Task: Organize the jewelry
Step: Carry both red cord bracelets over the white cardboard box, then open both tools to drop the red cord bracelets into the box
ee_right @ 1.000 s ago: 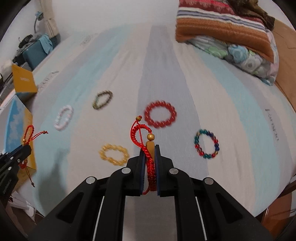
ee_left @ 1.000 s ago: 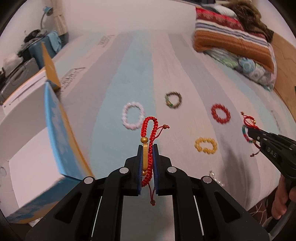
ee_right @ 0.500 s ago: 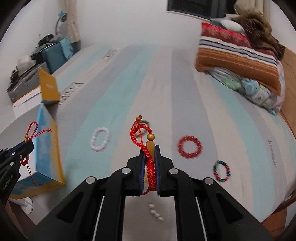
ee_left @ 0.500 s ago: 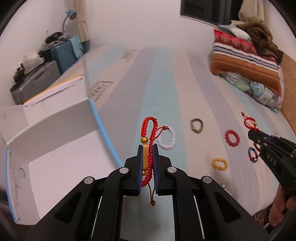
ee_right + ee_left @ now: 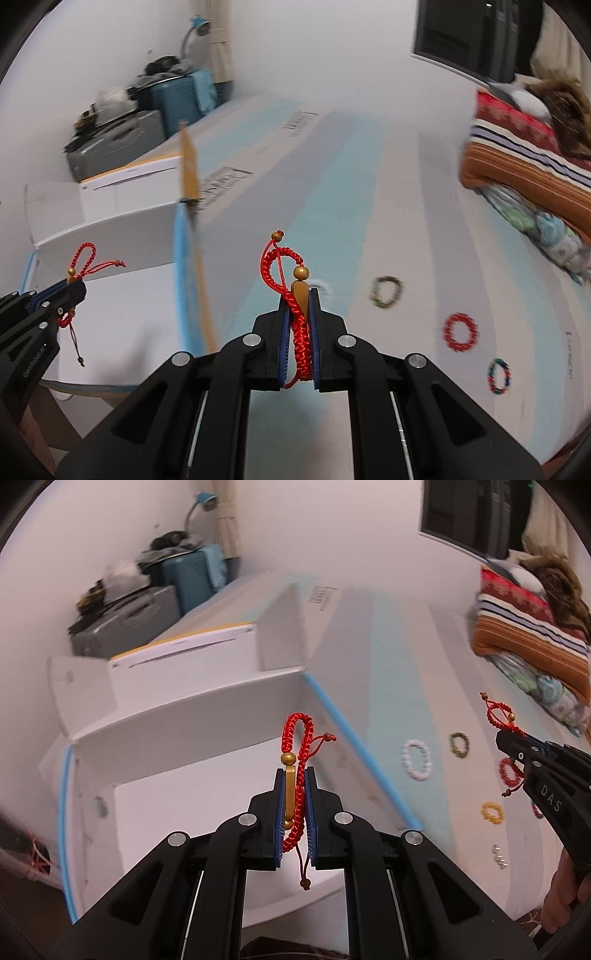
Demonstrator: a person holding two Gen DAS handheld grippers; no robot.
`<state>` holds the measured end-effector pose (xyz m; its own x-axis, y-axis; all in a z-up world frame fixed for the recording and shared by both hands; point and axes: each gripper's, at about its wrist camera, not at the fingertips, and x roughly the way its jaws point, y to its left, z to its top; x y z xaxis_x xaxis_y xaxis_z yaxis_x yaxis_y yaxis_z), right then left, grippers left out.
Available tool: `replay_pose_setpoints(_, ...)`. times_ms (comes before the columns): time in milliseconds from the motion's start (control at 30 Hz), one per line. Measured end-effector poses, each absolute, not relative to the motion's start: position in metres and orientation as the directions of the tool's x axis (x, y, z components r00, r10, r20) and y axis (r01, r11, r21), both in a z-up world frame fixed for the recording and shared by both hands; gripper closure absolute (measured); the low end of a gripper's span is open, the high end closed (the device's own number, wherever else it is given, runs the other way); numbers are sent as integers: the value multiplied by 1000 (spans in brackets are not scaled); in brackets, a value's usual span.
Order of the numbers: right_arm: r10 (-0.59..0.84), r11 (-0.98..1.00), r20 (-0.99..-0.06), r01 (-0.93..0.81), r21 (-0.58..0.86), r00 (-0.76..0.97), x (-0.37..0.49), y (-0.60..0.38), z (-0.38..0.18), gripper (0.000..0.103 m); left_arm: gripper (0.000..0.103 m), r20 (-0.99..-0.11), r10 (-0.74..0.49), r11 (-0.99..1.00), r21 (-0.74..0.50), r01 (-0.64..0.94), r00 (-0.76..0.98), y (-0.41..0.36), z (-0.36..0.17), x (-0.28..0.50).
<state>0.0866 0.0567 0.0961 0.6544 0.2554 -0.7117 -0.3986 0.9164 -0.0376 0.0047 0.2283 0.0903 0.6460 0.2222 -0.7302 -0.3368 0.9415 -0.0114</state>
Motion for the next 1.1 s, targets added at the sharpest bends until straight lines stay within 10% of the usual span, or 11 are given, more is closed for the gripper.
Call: replay_pose_setpoints(1100, 278, 785, -876, -619, -30, 394, 74, 237, 1, 95, 94, -860, 298, 821, 10, -571, 413, 368, 7, -49)
